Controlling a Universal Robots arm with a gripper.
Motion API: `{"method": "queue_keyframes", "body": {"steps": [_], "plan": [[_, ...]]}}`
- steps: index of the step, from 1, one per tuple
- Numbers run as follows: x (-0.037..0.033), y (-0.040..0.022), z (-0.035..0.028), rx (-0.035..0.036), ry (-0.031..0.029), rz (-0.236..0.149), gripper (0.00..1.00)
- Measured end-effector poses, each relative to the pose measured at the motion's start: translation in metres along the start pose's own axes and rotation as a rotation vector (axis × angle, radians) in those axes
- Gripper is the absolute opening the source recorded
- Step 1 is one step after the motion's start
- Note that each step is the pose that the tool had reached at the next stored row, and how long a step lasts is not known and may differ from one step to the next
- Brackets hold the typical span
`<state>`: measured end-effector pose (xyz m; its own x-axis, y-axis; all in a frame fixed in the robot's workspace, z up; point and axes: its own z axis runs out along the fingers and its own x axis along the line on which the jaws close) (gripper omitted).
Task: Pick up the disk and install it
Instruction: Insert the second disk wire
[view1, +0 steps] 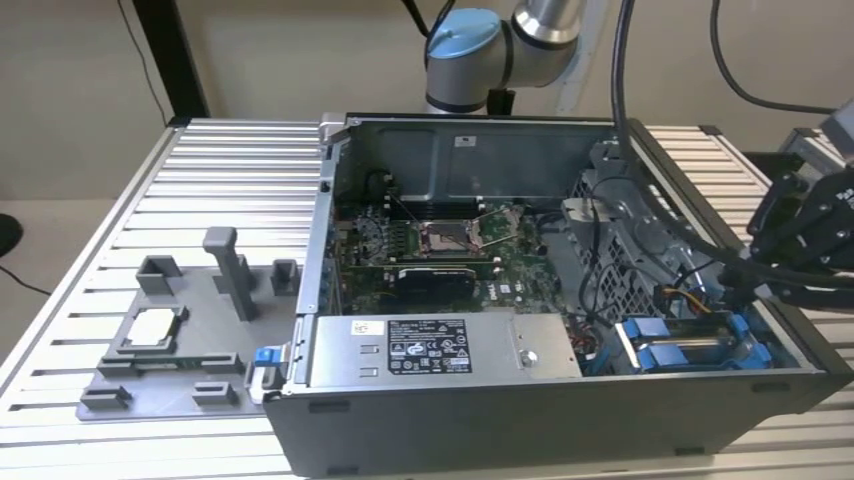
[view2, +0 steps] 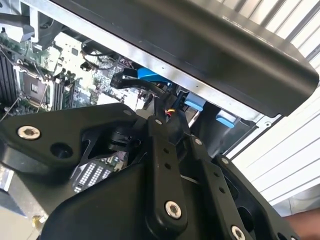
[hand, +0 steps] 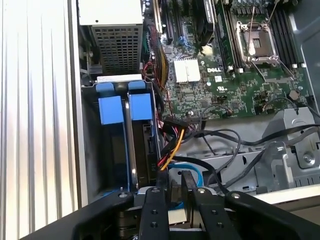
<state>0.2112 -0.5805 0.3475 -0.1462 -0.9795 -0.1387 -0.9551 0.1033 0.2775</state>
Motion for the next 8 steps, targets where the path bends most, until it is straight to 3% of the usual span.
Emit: {"method": "queue_keyframes", "body": {"steps": [8], "plan": [[-0.0008,-0.0011,0.0047,0.0019,0.0004,0.01,1.0]]}}
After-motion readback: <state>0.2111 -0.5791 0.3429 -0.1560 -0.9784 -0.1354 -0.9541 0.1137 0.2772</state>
